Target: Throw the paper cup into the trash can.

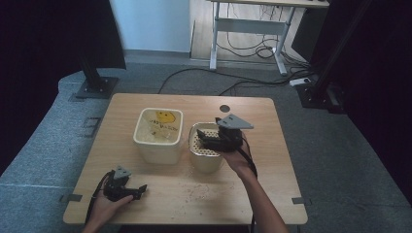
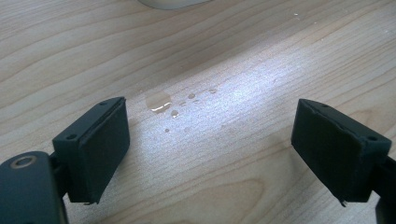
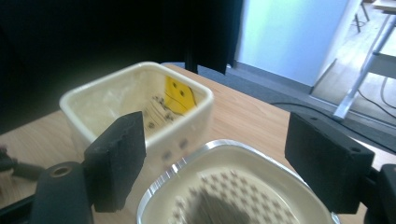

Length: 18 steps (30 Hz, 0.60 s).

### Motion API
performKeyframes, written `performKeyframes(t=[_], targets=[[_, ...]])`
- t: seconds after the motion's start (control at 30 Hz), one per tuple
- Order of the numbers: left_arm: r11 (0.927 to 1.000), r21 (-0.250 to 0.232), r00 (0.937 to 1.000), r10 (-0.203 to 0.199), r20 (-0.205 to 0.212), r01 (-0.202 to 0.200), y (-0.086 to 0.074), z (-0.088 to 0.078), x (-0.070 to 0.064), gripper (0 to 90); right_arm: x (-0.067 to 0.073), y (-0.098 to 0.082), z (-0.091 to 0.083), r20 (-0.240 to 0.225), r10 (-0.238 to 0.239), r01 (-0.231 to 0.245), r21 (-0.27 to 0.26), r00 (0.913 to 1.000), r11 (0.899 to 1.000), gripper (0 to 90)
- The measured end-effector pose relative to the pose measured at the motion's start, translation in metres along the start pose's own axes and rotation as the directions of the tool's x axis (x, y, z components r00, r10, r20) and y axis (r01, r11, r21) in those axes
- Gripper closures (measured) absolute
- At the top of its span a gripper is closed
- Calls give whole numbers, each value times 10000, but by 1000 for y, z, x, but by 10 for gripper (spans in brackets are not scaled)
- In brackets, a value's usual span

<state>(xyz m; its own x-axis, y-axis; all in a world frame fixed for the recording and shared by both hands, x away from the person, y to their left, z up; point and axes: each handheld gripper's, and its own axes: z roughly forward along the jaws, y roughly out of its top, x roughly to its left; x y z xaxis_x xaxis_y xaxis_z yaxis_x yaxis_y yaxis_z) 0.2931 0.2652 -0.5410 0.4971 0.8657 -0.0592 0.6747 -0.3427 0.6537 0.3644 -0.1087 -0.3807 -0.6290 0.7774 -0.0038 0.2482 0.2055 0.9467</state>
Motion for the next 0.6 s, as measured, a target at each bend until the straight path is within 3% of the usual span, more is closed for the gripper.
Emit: performKeyframes(t=[0.17, 0.33, 0.4, 0.47, 0.5, 0.53, 0.6], targets=[[10000, -8, 10000, 5, -38, -5, 0, 1, 0, 115, -14, -22, -28, 430, 299, -290, -207, 9986, 9994, 209], [10000, 14, 10000, 32, -64, -31, 1, 1, -1, 113, -34, -58, -59, 1015, 824, -795, -320, 9914, 9963, 213], [10000, 5, 10000, 15, -69, -15, 1, 1, -1, 113, -36, -63, -62, 1076, 873, -844, -307, 9904, 9960, 213], [10000, 25, 10000, 17, -71, -16, 1, 1, -1, 113, -45, -82, -69, 1321, 1014, -1000, -170, 9860, 9948, 213], [10000, 14, 10000, 3, -80, -3, 1, 1, -1, 113, -45, -82, -69, 1321, 1014, -1000, -170, 9860, 9948, 213], [10000, 7, 10000, 12, -94, -12, 1, 1, -1, 113, -50, -96, -71, 1527, 1089, -1097, -34, 9823, 9940, 213], [10000, 3, 9999, 22, -104, -22, 1, 1, -1, 113, -52, -101, -71, 1569, 1112, -1130, 22, 9813, 9936, 214]])
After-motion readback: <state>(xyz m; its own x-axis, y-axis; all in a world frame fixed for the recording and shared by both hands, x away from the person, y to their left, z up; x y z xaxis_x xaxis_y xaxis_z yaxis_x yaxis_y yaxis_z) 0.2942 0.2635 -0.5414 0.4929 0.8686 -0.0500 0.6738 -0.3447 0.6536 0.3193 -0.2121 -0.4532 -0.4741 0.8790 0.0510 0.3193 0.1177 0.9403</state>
